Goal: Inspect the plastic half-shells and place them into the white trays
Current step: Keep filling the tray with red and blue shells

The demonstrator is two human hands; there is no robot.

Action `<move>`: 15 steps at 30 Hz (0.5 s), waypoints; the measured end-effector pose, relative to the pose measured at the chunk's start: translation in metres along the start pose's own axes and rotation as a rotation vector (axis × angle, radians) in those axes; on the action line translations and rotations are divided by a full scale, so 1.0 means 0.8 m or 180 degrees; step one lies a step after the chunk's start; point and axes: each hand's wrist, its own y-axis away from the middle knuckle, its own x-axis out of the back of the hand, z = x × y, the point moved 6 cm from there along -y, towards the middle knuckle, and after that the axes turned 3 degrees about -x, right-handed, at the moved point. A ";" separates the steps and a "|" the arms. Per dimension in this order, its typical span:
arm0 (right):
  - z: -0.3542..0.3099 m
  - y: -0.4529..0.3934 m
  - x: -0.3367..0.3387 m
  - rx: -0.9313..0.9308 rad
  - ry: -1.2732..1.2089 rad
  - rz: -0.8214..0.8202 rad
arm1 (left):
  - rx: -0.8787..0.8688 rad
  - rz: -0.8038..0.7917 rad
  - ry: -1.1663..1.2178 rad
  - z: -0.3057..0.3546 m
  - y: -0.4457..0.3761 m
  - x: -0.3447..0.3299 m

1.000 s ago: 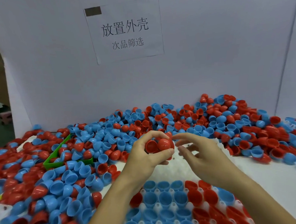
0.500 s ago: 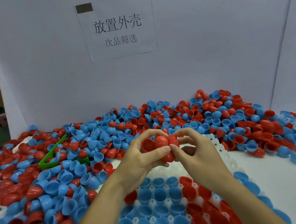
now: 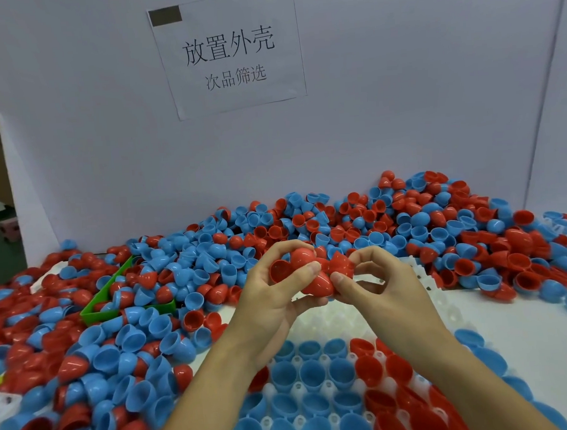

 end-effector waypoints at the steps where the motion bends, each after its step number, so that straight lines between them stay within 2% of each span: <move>1: -0.001 0.000 0.000 0.0007 -0.0013 0.0028 | -0.0017 0.0038 0.0000 -0.001 -0.001 0.001; 15: 0.001 -0.007 0.025 -0.0252 -0.0568 0.0383 | -0.0232 0.1056 0.0038 0.017 -0.007 0.051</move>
